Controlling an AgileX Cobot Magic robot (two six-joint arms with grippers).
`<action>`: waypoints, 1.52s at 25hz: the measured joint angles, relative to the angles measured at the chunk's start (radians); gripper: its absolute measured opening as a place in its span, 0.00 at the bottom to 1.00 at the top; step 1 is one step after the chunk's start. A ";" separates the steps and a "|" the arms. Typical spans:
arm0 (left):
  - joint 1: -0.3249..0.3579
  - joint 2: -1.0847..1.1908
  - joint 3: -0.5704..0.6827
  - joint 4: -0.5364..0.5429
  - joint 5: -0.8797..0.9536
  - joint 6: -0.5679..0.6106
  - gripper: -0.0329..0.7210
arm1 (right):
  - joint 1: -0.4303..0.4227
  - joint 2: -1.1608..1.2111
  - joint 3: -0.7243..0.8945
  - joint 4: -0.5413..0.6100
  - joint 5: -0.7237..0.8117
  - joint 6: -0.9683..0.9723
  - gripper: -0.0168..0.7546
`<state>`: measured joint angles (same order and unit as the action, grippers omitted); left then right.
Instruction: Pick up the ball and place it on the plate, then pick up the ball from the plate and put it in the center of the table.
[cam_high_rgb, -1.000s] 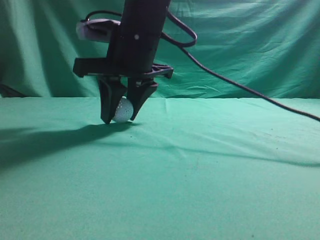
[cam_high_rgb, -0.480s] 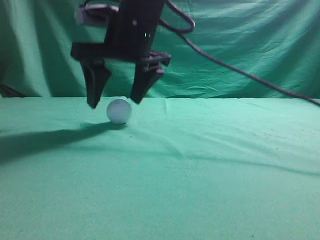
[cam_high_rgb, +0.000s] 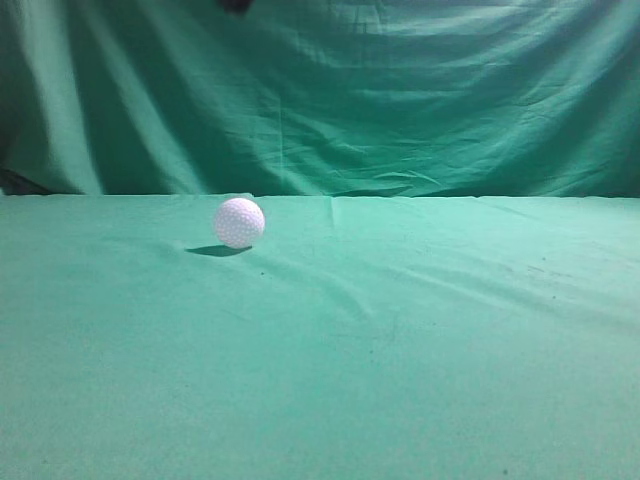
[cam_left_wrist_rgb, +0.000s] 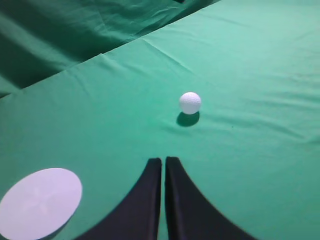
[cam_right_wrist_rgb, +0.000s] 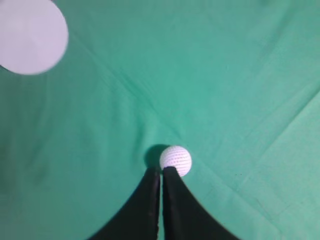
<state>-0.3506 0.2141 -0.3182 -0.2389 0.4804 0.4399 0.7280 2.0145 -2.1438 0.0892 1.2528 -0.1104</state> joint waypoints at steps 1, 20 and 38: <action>0.000 0.000 -0.008 -0.042 0.013 0.000 0.04 | 0.000 -0.023 -0.001 0.019 0.002 0.004 0.02; 0.000 -0.077 -0.142 -0.151 0.296 0.007 0.04 | 0.000 -0.720 0.479 -0.025 0.016 0.014 0.02; 0.000 -0.103 -0.073 -0.057 0.261 0.005 0.04 | 0.000 -1.467 1.356 -0.040 -0.293 0.054 0.02</action>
<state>-0.3506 0.1114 -0.3915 -0.2962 0.7416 0.4446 0.7280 0.5474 -0.7877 0.0488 0.9598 -0.0559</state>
